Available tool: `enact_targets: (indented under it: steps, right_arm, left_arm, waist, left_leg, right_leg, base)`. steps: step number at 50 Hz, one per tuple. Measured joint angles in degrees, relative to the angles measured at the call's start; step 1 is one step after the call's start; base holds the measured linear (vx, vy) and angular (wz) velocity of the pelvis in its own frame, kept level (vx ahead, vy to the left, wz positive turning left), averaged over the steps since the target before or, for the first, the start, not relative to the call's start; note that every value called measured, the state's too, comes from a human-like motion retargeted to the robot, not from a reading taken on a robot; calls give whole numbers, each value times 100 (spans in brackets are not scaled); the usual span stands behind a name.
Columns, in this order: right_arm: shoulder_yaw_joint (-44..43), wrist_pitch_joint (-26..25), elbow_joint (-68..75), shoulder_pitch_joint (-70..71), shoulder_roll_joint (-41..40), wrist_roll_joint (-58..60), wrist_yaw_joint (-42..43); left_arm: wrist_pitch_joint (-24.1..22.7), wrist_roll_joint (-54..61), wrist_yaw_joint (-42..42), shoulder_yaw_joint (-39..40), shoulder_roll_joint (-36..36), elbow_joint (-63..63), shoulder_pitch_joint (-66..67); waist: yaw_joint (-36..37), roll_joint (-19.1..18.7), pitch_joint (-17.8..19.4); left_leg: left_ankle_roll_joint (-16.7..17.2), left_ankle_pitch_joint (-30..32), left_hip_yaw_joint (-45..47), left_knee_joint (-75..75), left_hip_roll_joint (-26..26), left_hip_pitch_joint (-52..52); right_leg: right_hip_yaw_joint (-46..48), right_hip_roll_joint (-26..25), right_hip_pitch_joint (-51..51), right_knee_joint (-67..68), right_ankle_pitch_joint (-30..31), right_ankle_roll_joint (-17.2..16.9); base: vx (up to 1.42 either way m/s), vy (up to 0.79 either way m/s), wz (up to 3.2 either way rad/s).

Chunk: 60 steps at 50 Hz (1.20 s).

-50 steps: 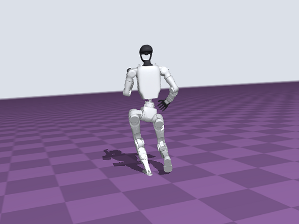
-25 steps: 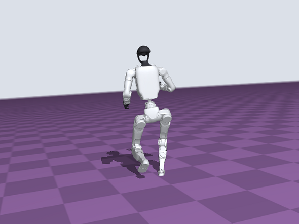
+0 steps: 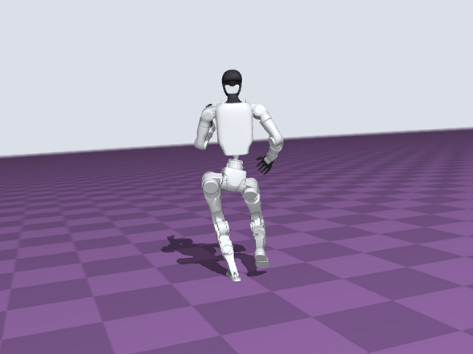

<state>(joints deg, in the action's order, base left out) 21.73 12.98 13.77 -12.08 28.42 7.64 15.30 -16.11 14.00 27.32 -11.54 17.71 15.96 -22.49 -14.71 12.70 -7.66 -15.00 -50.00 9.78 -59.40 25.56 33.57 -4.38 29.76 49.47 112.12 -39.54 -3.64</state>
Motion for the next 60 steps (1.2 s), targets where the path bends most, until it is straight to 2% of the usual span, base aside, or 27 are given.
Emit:
enact_targets:
  steps: [2,6,9,12,16,18,19,20,22,25,27,30,32,34,35,37,40,42,45,48,50,52,54,57,60]
  right_arm:
    - [-94,58,33,-323,135,-145,-58]
    - [-344,121,-94,-657,320,-346,-51]
    - [-468,128,-257,-533,341,-355,136]
    - [-484,117,-491,-10,305,-284,414]
    - [-535,65,-1043,1298,310,39,767]
    - [-577,-23,-1346,2081,396,293,967]
    - [-600,-58,-1506,2400,436,367,1056]
    - [-623,-89,-1671,2686,472,416,1140]
    - [-645,-114,-1982,2947,486,356,1204]
    - [-588,-99,-2251,2797,431,222,1092]
    - [-459,-95,-2152,2421,335,225,900]
    - [-249,-102,-1639,1648,155,314,584]
    - [-158,-133,-1096,1149,16,353,374]
    - [-104,-116,-643,717,-27,284,150]
    - [-88,-89,-470,514,-10,202,43]
    - [-132,-25,-348,112,111,-29,-85]
    - [-335,22,-368,-359,268,-296,-136]
    - [-442,21,-439,-419,274,-374,-52]
    - [-470,-32,-590,4,194,-336,244]
    - [-508,-91,-963,1079,209,16,636]
    - [-546,-156,-1270,1926,298,339,959]
    - [-602,-179,-1651,2587,386,466,1231]
    - [-638,-187,-2001,2988,453,444,1375]
    - [-610,-183,-2329,3112,465,346,1361]
    - [-443,-190,-2245,2762,349,357,1112]
  left_arm:
    - [4,-17,-11,7,14,-51,-234]
    - [-133,29,-230,-80,56,-247,-155]
    - [-206,178,-487,-268,20,-490,250]
    - [-130,455,-840,-406,-53,-850,1014]
    - [159,731,-1349,-452,-107,-1453,2332]
    - [291,828,-1628,-333,-114,-1596,2934]
    - [339,891,-1742,-246,-106,-1581,3227]
    - [380,959,-1847,-152,-91,-1538,3516]
    - [400,1110,-1962,37,-21,-1375,4001]
    - [373,1179,-1901,170,43,-1181,4340]
    - [358,1127,-1712,165,-9,-1075,4154]
    - [228,830,-1262,129,-111,-846,3268]
    - [165,533,-940,108,-97,-732,2330]
    - [145,294,-710,141,-6,-702,1405]
    - [146,231,-637,169,40,-696,996]
    - [96,183,-571,203,114,-650,491]
    - [-68,184,-596,116,183,-690,241]
    - [-133,253,-711,-4,164,-801,425]
    - [-24,498,-1045,-186,52,-1105,1132]
    - [247,664,-1449,-282,-55,-1562,2165]
    - [397,758,-1721,-234,-107,-1719,2888]
    - [461,867,-1932,-115,-35,-1622,3594]
    - [446,990,-2067,5,85,-1446,4181]
    - [380,1085,-2061,93,214,-1263,4634]
    - [334,996,-1819,88,161,-1139,4463]
  waist:
    - [-62,-185,-28]
    - [99,-619,-107]
    - [465,-956,-218]
    - [902,-1212,-107]
    - [1815,-1557,167]
    - [2343,-1704,198]
    - [2531,-1690,169]
    - [2685,-1643,126]
    - [2726,-1383,10]
    - [2414,-881,-133]
    - [2044,-576,-107]
    - [1333,-195,23]
    - [757,8,35]
    - [308,84,14]
    - [145,64,1]
    - [9,-138,-46]
    - [128,-581,-113]
    - [419,-922,-131]
    - [1027,-1444,21]
    - [1815,-1740,201]
    - [2333,-1838,177]
    - [2636,-1734,94]
    - [2670,-1482,-4]
    - [2331,-936,-159]
    - [1851,-414,-134]
  left_leg:
    - [38,0,-65,377,-70,-538]
    - [489,0,-92,580,-664,-1218]
    - [724,0,-35,0,-1339,-1178]
    - [810,0,-116,-1272,-2068,-1123]
    - [716,112,-189,-3867,-3470,-451]
    - [545,31,-376,-4629,-4055,333]
    - [461,4,-457,-4685,-4142,786]
    - [381,0,-527,-4624,-4152,1251]
    - [334,0,-507,-3913,-3709,1951]
    - [468,0,-286,-2366,-2531,2260]
    - [430,0,-130,-1771,-1783,1918]
    - [138,0,6,-1250,-792,1220]
    - [0,0,-24,-776,-286,768]
    - [0,0,-142,-264,-14,219]
    - [0,0,-205,-15,49,-81]
    - [131,0,-304,327,-92,-649]
    - [525,0,-338,243,-709,-1184]
    - [744,0,-312,-450,-1349,-1198]
    - [934,20,-338,-2263,-2577,-1093]
    - [779,349,-413,-4243,-3774,-267]
    - [570,251,-629,-4955,-4238,668]
    - [433,60,-734,-4816,-4181,1510]
    - [379,0,-675,-4063,-3699,2156]
    - [461,13,-377,-2376,-2438,2526]
    - [353,118,-110,-1475,-1308,2115]
  right_leg:
    - [29,-118,431,-477,-344,108]
    - [525,-818,829,-2205,-905,130]
    - [891,-1559,838,-3231,-961,157]
    - [1211,-2165,422,-3261,-1008,463]
    - [1557,-3152,-135,-3257,-1046,1069]
    - [1650,-3605,-451,-3611,-1046,1199]
    - [1635,-3695,-618,-3801,-1046,1180]
    - [1599,-3731,-788,-3985,-1046,1132]
    - [1510,-3482,-1092,-4141,-1046,904]
    - [1383,-2677,-1497,-3810,-1046,439]
    - [1269,-1989,-1728,-3188,-962,194]
    - [1040,-852,-1622,-1746,-548,-61]
    - [673,-241,-999,-861,-263,-96]
    - [295,27,-283,-468,-237,-43]
    - [149,58,51,-438,-289,-3]
    - [141,-195,518,-912,-518,59]
    - [492,-986,774,-2184,-874,88]
    - [810,-1663,624,-2815,-941,191]
    - [1318,-2692,37,-3054,-1046,640]
    - [1505,-3565,-401,-3348,-1046,1138]
    - [1489,-3997,-705,-3745,-1046,1254]
    - [1364,-4066,-1113,-4083,-1046,1133]
    - [1276,-3784,-1503,-4213,-1046,882]
    - [1219,-2895,-1987,-3925,-1013,364]
    - [1083,-1932,-2497,-3204,-708,-62]
  base:
    - [10,6,-87]
    - [9,-6,-104]
    - [-1,-8,-97]
    - [-2,-7,-84]
    - [-6,-4,-112]
    - [-5,-4,-96]
    - [-3,-3,-48]
    - [0,0,0]
    - [3,3,61]
    - [7,6,120]
    - [5,6,122]
    - [-5,7,113]
    - [-9,4,100]
    - [-2,1,28]
    - [4,3,-34]
    - [9,0,-83]
    - [8,-6,-124]
    - [2,-7,-135]
    - [-2,-6,-139]
    - [-10,-5,-122]
    - [-5,-3,-87]
    - [1,0,-20]
    - [7,4,67]
    - [9,7,143]
    - [5,7,122]
